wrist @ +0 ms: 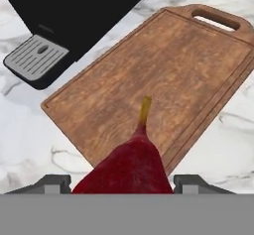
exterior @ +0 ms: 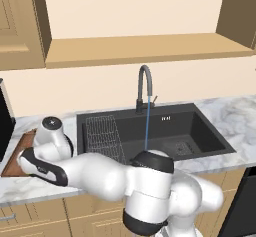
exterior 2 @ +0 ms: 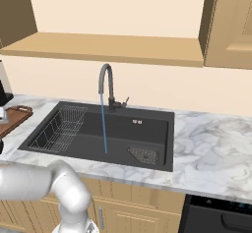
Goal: Pick the pear from the sink and place it on the cutting board to airdry. Then turn off the sink faucet.
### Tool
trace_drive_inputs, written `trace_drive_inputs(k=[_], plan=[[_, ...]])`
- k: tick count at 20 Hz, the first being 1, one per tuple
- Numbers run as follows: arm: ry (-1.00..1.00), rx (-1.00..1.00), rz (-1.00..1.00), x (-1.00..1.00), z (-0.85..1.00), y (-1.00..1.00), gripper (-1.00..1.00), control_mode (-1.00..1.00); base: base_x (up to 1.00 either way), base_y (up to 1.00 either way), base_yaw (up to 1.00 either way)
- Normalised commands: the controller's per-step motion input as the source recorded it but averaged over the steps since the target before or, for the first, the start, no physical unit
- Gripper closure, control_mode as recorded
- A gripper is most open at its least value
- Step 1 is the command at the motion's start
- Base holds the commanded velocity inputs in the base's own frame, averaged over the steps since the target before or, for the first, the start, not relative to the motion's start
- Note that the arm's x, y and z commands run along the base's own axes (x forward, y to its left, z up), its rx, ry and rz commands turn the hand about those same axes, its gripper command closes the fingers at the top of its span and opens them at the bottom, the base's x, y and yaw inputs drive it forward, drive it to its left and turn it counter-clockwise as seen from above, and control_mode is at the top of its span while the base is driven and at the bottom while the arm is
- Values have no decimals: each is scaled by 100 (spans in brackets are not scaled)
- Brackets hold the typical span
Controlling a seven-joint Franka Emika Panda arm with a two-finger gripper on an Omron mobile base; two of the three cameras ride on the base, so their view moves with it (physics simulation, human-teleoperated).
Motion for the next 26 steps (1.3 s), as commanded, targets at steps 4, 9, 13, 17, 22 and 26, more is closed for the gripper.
trace_drive_inputs(k=[4, 9, 13, 17, 22, 26], plan=[[0, 0, 0, 11, -15, 15, 100, -100, 0, 0, 0], [1, 0, 0, 13, -16, 12, 100, -100, 0, 0, 0], [1, 0, 0, 14, -16, 10, 100, -100, 0, 0, 0], [1, 0, 0, 14, -17, 10, 100, -100, 0, 0, 0], [1, 0, 0, 13, -18, 12, 100, -100, 0, 0, 0], [0, 0, 0, 13, -16, 10, 100, -100, 0, 0, 0]])
